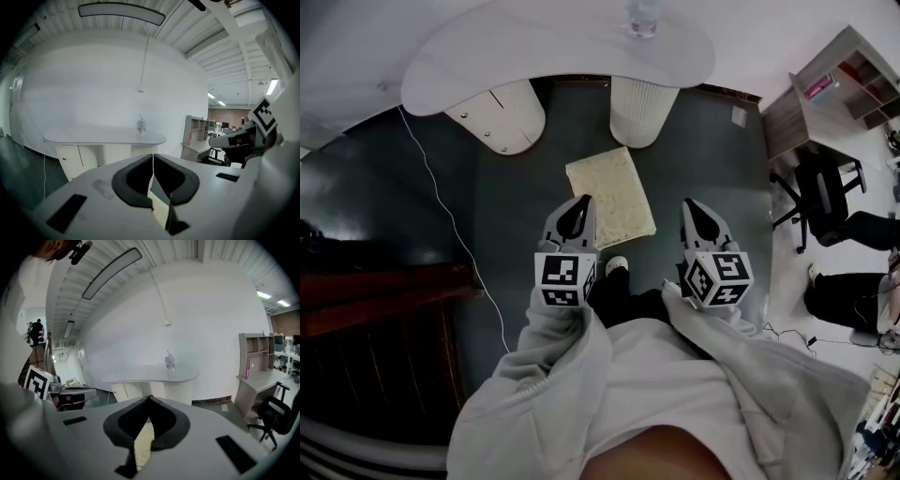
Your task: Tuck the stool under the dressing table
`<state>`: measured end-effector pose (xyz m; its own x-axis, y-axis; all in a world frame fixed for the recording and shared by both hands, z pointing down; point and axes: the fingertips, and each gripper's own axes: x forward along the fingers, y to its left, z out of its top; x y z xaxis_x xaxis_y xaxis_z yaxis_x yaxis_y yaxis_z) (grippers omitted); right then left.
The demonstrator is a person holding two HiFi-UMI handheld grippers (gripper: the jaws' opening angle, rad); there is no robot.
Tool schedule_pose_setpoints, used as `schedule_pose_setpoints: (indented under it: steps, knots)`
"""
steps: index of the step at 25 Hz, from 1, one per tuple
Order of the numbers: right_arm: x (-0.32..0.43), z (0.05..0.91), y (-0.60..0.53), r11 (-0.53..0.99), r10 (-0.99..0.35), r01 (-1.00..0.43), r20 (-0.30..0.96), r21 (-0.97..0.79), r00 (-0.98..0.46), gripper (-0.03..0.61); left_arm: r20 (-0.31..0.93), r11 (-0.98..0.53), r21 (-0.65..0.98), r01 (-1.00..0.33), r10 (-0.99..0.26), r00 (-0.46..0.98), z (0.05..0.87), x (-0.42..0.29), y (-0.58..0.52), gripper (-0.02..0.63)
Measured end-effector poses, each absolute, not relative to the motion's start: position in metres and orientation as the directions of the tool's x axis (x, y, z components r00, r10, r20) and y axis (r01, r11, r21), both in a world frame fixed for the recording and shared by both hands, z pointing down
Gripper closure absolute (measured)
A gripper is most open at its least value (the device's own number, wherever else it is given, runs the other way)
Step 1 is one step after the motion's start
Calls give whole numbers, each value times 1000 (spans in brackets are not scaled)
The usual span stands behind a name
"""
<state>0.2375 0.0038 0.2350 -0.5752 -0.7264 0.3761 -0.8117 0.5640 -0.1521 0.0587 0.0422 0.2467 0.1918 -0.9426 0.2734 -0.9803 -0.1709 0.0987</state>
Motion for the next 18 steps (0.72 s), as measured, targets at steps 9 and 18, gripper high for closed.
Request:
schedule_pose_setpoints:
  steps: [9,18]
  knots:
    - [188,237,3,691,-620,-708,383,-147,-685,529,277,9,105,-994,-961,21,248,18,78,595]
    - [144,247,3,805,-470,-573,426,-152,-773,529,332,212,143,-967,-931,-155,265,-5,121,595]
